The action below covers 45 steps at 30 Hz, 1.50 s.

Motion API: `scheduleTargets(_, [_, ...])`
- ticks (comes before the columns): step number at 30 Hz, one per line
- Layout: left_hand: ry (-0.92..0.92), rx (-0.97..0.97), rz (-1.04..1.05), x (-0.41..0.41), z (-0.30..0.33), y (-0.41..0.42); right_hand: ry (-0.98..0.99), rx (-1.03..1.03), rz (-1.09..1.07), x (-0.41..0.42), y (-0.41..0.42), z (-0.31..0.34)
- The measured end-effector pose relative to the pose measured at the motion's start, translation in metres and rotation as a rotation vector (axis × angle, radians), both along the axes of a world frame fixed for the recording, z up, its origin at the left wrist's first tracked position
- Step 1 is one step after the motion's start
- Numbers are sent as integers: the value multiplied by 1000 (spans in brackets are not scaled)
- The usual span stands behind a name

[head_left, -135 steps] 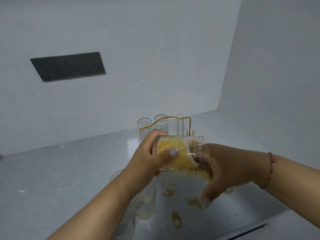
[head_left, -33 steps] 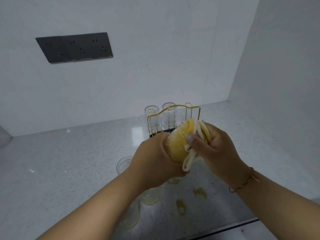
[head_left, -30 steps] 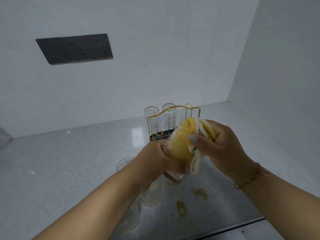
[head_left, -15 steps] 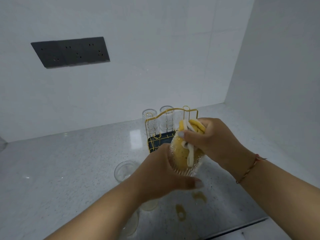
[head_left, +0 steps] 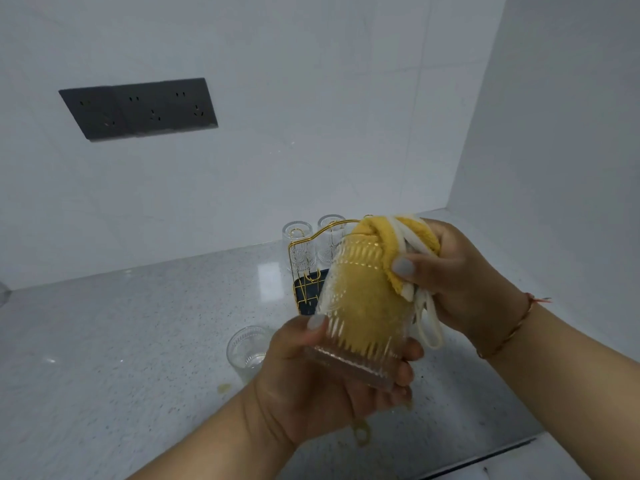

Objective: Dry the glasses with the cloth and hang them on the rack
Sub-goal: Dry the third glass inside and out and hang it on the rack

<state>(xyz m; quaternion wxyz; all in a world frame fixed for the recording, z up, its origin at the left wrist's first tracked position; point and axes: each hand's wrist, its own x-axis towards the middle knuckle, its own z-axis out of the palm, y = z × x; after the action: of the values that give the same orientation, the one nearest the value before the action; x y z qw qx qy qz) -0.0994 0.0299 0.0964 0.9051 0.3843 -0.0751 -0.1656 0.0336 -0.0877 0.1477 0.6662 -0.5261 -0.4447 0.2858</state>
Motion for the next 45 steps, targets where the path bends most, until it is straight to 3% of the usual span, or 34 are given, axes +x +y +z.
scheduleTargets(2, [-43, 117, 4, 2, -1, 7, -57, -47, -35, 2, -1, 1])
scheduleTargets(6, [-48, 566, 237, 11, 13, 20, -286, -146, -140, -4, -2, 1])
scheduleTargets(9, [-26, 650, 313, 19, 13, 22, -446, -189, -187, -9, 2, -1])
scheduleTargets(15, [-9, 629, 283, 19, 10, 28, -5, -61, -138, -13, 0, -10])
scheduleTargets(18, [-33, 600, 267, 17, 5, 31, 385, 104, -264, -5, 2, -13])
scheduleTargets(20, [-65, 586, 313, 16, 2, 35, 527, 278, -426, 2, -5, -11])
scheduleTargets(21, [-66, 573, 361, 16, 3, 37, 540, 336, -464, 1, -10, -10])
scheduleTargets(25, [-95, 466, 661, 23, 6, 40, 530, 207, -828, -22, -25, -39])
scheduleTargets(28, [-92, 351, 806, 30, 6, 29, 443, 84, -780, -65, -12, -57])
scheduleTargets(31, [-117, 312, 807, 33, 0, 12, 541, 102, -733, -74, -2, -51])
scheduleTargets(33, [-175, 351, 797, 32, 1, 1, 567, 156, -773, -68, -2, -54])
scheduleTargets(36, [-263, 464, 852, 33, 2, -6, 880, 247, -582, -59, -3, -53])
scheduleTargets(39, [-273, 610, 931, 38, 5, -9, 1001, 243, -514, -61, -2, -58])
scheduleTargets(42, [-216, 730, 993, 46, 5, -4, 990, 176, -521, -60, -6, -71])
scheduleTargets(45, [-136, 736, 957, 52, 4, 11, 748, 83, -601, -58, -15, -77])
